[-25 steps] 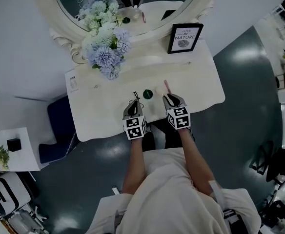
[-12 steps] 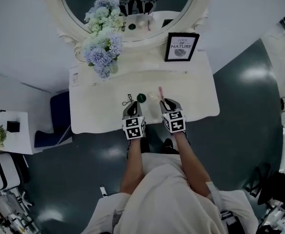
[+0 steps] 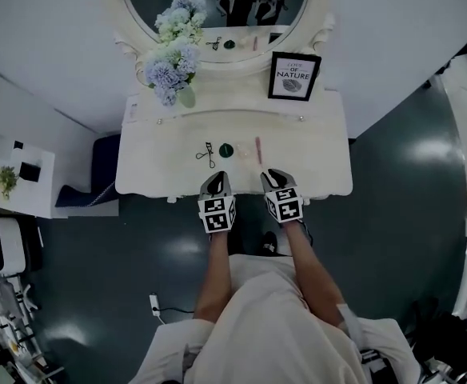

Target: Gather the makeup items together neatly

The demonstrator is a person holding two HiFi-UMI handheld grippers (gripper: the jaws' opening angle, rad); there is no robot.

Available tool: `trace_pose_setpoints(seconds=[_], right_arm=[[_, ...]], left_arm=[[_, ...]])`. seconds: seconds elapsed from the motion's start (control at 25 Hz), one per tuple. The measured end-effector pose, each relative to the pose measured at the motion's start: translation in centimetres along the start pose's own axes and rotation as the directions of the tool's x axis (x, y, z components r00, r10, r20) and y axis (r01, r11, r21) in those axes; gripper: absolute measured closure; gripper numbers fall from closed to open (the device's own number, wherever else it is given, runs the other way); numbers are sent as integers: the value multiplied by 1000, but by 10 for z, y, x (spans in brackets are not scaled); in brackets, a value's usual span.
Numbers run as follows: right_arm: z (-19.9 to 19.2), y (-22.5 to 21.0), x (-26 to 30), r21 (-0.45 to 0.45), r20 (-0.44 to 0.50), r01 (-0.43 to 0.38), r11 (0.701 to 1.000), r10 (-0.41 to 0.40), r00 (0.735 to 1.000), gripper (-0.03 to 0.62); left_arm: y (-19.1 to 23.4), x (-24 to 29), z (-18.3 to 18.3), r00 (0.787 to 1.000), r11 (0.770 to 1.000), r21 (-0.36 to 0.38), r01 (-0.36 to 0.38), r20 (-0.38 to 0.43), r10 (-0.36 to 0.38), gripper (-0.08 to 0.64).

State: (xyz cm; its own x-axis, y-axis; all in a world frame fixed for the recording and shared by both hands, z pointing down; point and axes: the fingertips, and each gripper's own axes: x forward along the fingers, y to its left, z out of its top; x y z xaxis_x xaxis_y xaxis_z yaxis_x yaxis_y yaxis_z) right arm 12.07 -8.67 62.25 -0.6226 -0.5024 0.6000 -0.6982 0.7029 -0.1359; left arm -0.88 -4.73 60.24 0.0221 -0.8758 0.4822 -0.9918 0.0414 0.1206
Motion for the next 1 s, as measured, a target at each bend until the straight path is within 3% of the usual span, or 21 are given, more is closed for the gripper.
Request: trace_pose_setpoints(seconds=[0.52, 0.76, 1.0], right_arm=[[-41, 10, -43, -53, -21, -40, 998, 39, 999, 483], [-45, 6, -48, -1, 14, -44, 999, 44, 999, 499], [-45, 9, -45, -7, 15, -78, 997, 78, 997, 514]], left_arm=[[-26, -60, -36, 997, 996, -43, -72, 32, 74, 545], [-25, -77, -50, 996, 996, -44, -78, 39, 80, 545], [-13, -89, -62, 994, 993, -62, -105, 25, 107, 545]])
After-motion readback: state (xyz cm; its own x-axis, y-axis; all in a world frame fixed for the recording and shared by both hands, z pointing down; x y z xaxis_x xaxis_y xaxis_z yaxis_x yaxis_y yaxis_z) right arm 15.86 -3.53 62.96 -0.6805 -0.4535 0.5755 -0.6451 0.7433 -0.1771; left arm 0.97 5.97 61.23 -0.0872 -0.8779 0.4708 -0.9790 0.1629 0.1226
